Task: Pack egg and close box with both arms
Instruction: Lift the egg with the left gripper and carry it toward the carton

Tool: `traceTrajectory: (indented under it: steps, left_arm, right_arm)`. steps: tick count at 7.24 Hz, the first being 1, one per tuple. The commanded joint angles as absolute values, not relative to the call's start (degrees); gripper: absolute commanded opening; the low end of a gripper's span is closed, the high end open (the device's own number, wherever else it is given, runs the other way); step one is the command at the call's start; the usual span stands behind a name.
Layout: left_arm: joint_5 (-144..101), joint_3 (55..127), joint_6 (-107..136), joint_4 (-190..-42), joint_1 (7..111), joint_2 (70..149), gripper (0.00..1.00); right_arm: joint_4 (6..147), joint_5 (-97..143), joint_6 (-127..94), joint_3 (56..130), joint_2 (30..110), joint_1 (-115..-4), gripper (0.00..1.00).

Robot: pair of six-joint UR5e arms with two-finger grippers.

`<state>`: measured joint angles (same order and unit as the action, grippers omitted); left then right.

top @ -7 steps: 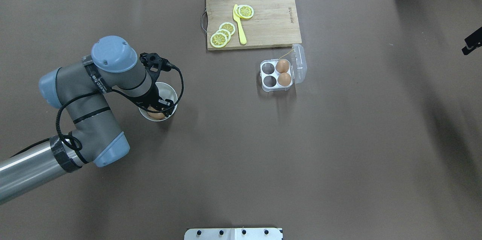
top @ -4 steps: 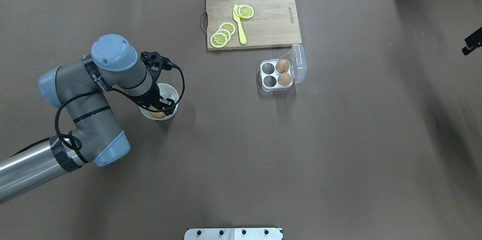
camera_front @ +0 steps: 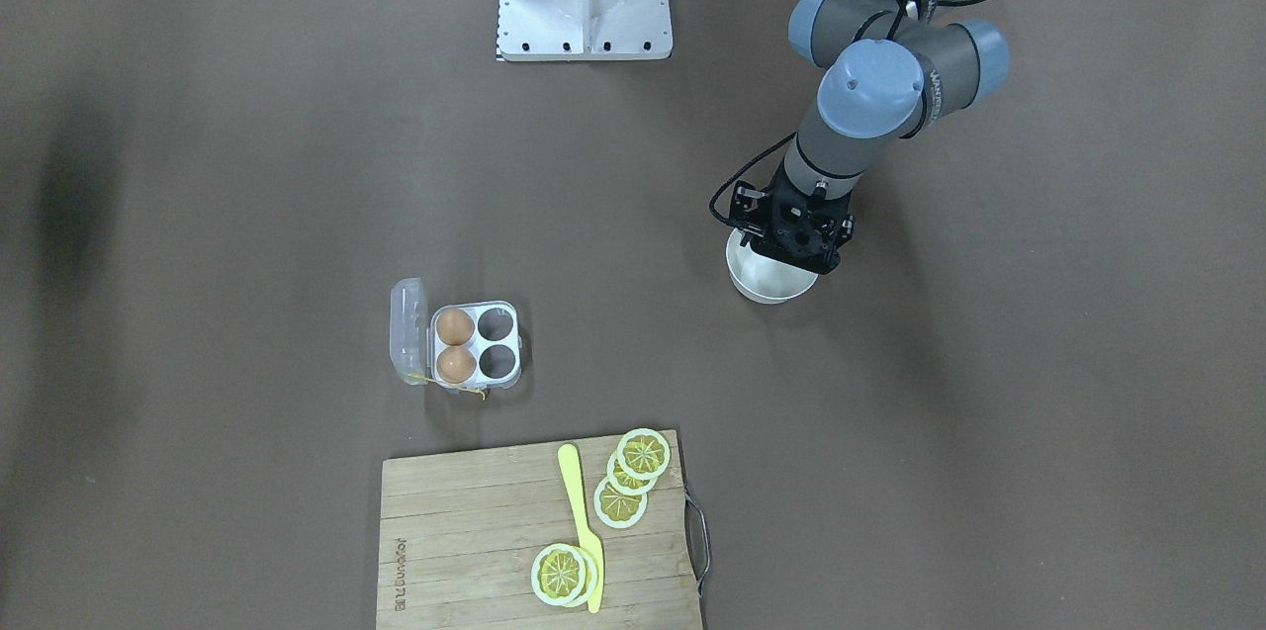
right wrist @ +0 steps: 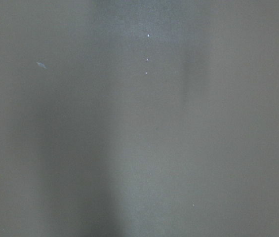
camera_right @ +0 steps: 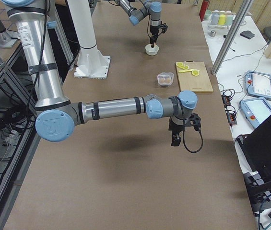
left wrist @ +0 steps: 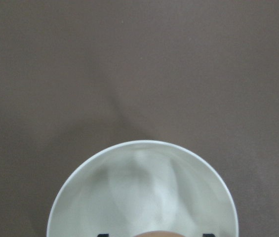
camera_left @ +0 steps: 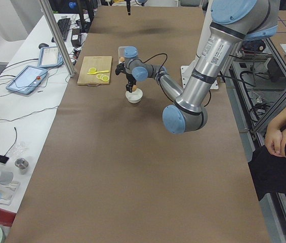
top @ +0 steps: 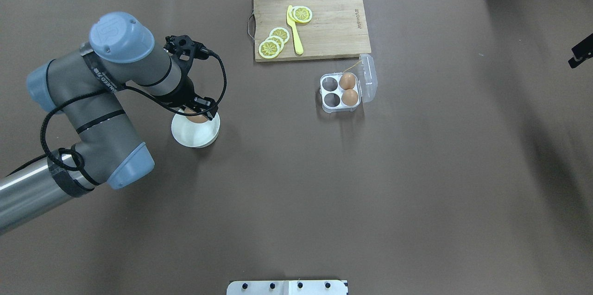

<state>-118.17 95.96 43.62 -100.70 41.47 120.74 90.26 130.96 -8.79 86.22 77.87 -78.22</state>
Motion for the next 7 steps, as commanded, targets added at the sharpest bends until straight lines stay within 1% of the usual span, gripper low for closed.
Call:
traceTrajectory:
  steps: [1, 2, 3, 4, 7]
  left_arm:
    - [-117.69, 94.93, 50.66, -106.3, 42.63, 125.14, 0.48]
    - [-114.99, 90.92, 57.15, -115.74, 42.45, 126.98, 0.48]
    - [-112.44, 84.61, 64.0, -125.24, 42.28, 130.13, 0.48]
    - [-109.19, 80.37, 67.55, -130.2, 41.67, 133.21, 0.48]
    - [-94.81, 78.32, 75.02, -131.04, 36.06, 139.37, 0.48]
  right_arm:
    - [90.26, 130.96, -8.7, 86.22, 77.87, -78.22, 1.0]
    - [90.26, 130.96, -8.7, 86.22, 77.87, -78.22, 1.0]
    - [90.26, 130.96, -8.7, 86.22, 77.87, -78.22, 1.0]
    - [90.26, 130.96, -8.7, 86.22, 77.87, -78.22, 1.0]
    - [90.26, 130.87, -8.7, 86.22, 77.87, -78.22, 1.0]
